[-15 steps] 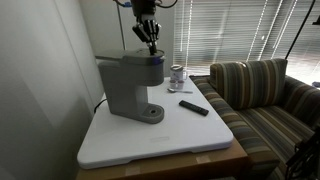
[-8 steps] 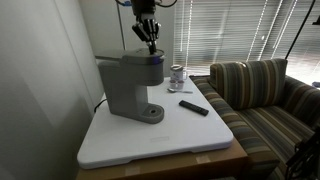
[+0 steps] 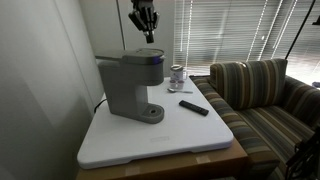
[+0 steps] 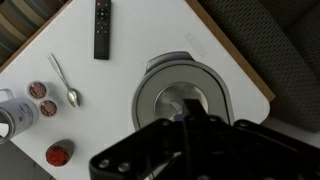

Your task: Push the button to open the chamber of the coffee machine

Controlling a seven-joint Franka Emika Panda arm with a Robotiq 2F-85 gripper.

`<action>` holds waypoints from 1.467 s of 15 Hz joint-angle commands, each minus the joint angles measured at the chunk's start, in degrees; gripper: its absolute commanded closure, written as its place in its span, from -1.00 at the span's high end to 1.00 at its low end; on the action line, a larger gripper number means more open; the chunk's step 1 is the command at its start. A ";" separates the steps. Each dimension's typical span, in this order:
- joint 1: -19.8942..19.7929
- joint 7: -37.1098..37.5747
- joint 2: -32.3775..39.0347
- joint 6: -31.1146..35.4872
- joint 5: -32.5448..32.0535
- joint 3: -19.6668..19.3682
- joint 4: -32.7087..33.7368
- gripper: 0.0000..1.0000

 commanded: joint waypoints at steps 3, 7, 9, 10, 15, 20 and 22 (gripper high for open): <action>0.32 1.31 -2.98 -0.04 -1.29 -1.02 -0.50 -1.00; 0.34 1.52 -3.53 0.12 -1.54 -1.03 -0.44 -1.00; 0.30 1.49 -3.65 0.21 -1.58 -0.99 -0.48 -1.00; 0.30 1.50 -3.67 0.25 -1.60 -0.98 -0.47 -1.00; 0.20 1.72 -3.96 0.48 -1.57 -0.94 -0.30 -0.48; 0.17 2.43 -3.97 0.97 -1.40 -0.83 0.12 0.10; 0.08 2.55 -4.07 0.76 -1.14 -0.61 0.21 0.38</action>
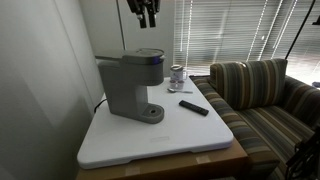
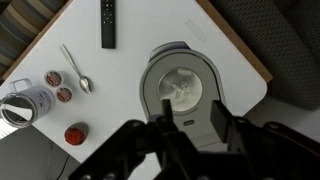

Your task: Push the button to open the chamber of the coffee machine

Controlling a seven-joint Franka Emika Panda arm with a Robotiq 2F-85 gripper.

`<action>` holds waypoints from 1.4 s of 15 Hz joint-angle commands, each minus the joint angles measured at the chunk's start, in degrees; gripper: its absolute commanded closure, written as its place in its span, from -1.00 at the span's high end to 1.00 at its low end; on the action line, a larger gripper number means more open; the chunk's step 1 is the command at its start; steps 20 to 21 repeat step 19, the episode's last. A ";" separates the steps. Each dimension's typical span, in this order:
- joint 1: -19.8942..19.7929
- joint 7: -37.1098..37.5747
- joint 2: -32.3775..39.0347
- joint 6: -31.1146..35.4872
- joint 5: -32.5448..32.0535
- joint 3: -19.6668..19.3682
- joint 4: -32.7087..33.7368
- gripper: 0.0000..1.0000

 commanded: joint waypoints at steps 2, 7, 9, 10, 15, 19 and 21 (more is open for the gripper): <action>-0.25 0.43 -1.20 0.02 0.26 0.12 -0.67 0.65; -0.39 -1.19 -1.57 -0.26 3.30 -0.13 -0.64 1.00; -0.45 -1.60 -1.55 -0.27 3.99 0.01 -0.65 1.00; -0.53 -1.90 -1.55 -0.27 4.49 0.19 -0.65 1.00; -0.11 -0.87 -1.00 0.41 5.70 -0.13 -0.65 1.00; -0.13 -0.88 -1.00 0.41 5.77 -0.11 -0.65 1.00; -0.13 -0.88 -1.00 0.41 5.77 -0.11 -0.65 1.00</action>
